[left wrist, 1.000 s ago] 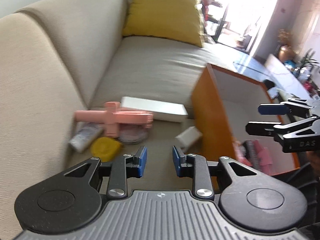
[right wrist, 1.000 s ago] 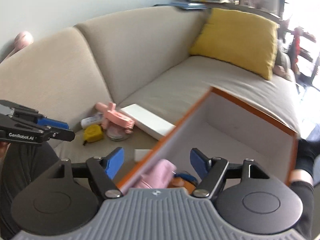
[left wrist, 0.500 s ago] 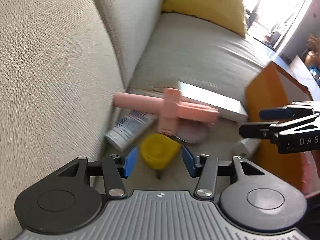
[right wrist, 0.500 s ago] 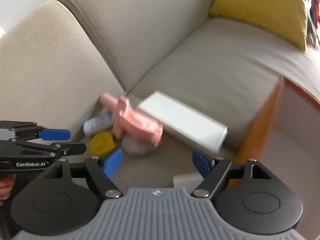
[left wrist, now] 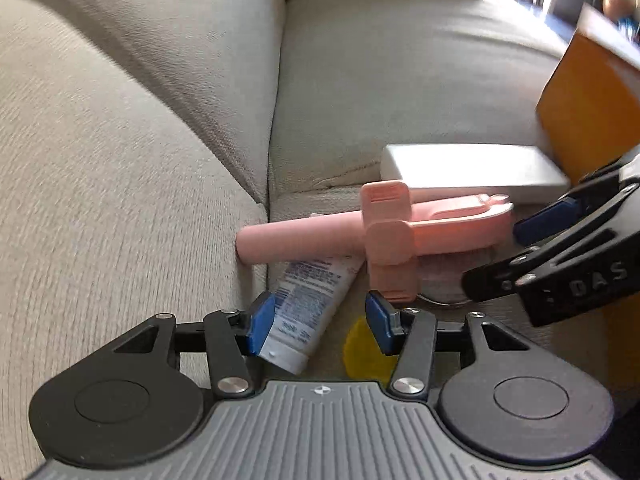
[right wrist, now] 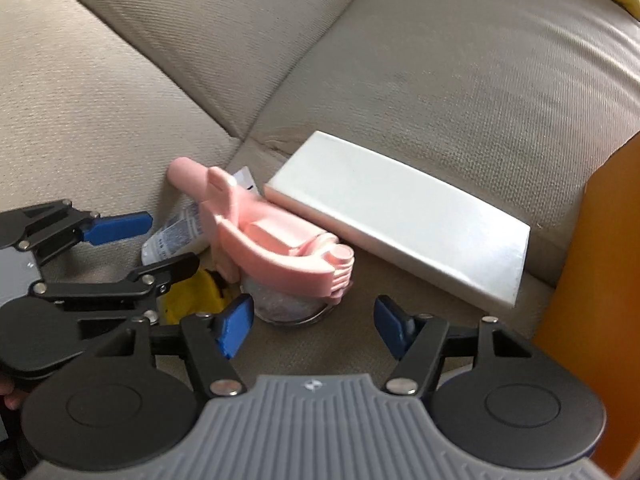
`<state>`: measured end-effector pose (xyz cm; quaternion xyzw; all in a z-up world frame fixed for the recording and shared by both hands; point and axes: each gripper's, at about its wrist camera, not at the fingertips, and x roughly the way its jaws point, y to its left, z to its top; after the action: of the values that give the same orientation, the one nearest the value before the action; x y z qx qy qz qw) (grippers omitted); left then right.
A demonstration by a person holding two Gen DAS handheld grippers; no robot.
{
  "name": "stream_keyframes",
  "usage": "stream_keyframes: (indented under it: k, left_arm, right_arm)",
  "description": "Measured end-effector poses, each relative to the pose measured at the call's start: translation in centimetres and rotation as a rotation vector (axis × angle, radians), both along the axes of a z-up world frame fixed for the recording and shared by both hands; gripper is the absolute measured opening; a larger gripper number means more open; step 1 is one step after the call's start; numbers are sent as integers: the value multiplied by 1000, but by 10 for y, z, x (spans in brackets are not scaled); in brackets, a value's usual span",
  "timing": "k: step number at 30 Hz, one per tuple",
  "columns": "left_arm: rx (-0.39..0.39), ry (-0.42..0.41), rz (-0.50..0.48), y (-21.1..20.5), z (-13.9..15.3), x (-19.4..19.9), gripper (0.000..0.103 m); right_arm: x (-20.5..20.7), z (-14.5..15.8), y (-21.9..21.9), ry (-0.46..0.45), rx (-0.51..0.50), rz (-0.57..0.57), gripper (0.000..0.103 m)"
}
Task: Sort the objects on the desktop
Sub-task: 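Move both grippers back over the items on the sofa, then grasp the Vaseline tube with the left gripper while the right reaches the round mirror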
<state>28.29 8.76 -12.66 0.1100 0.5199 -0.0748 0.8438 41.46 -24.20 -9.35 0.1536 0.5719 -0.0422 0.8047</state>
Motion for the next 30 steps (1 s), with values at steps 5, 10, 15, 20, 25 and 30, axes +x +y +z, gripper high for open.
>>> stream_keyframes:
  k: [5, 10, 15, 20, 25, 30]
  left_arm:
    - [54, 45, -49, -8, -15, 16, 59]
    - [72, 45, -73, -11, -21, 21, 59]
    - [61, 25, -73, -9, -22, 21, 56]
    - [31, 42, -33, -4, -17, 11, 51]
    - [20, 38, -38, -2, 2, -5, 23]
    - [-33, 89, -54, 7, 16, -23, 20]
  right_arm:
    - [2, -2, -5, 10, 28, -21, 70]
    - [6, -3, -6, -6, 23, -23, 72]
    - [11, -5, -5, -25, 25, -25, 70]
    - [2, 5, -6, -33, 11, -14, 40]
    - [-14, 11, -4, -12, 60, 24, 17]
    - [-28, 12, 0, 16, 115, 7, 33]
